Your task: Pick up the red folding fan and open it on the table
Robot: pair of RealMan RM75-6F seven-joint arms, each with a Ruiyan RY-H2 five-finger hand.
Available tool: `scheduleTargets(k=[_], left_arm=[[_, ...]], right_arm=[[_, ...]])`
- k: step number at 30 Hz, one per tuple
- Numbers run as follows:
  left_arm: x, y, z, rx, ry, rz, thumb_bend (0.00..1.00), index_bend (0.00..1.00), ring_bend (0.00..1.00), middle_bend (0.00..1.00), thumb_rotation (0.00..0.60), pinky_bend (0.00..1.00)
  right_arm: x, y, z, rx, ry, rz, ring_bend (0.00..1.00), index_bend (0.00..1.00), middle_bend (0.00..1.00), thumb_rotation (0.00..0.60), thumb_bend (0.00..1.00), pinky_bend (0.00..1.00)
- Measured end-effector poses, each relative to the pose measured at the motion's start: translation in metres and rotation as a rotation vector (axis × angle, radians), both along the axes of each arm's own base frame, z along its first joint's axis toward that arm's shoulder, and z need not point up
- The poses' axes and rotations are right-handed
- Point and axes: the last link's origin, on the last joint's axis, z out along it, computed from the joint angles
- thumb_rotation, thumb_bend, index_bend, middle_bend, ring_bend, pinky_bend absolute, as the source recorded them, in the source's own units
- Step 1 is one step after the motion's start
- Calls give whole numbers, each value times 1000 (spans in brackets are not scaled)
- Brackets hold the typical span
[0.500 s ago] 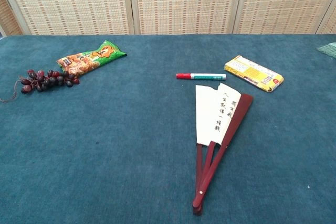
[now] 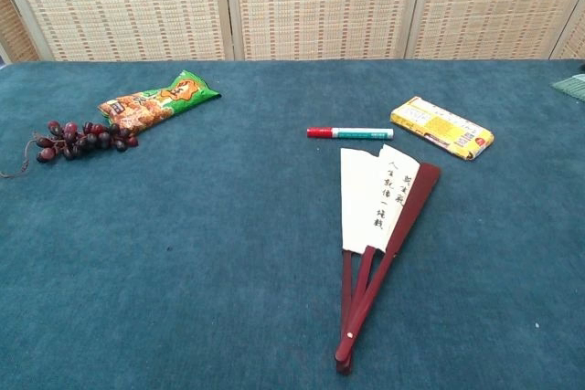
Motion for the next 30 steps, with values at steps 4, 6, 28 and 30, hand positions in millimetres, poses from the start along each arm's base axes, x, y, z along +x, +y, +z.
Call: scheduleTargets(k=[4,6,28,30], left_arm=[[-4,4,4,3,-3,8,362,0,0,0,600,126],[-4,0,3,1,-4,9,362,0,0,0,600,126],[12,-9,-9,6,21,43,360,0,0,0,600,127],[13,-9,-10,5,22,44,361,0,0,0,600,127]], right_arm=[[16,-12,-31,77,101,114,0,246,178,600,126,152],[23,-18,-49,110,147,158,14,279,206,600,127,193],[33,-70,-145,86,184,245,49,432,269,600,230,219],[35,-73,-150,81,184,246,49,434,269,600,230,220]])
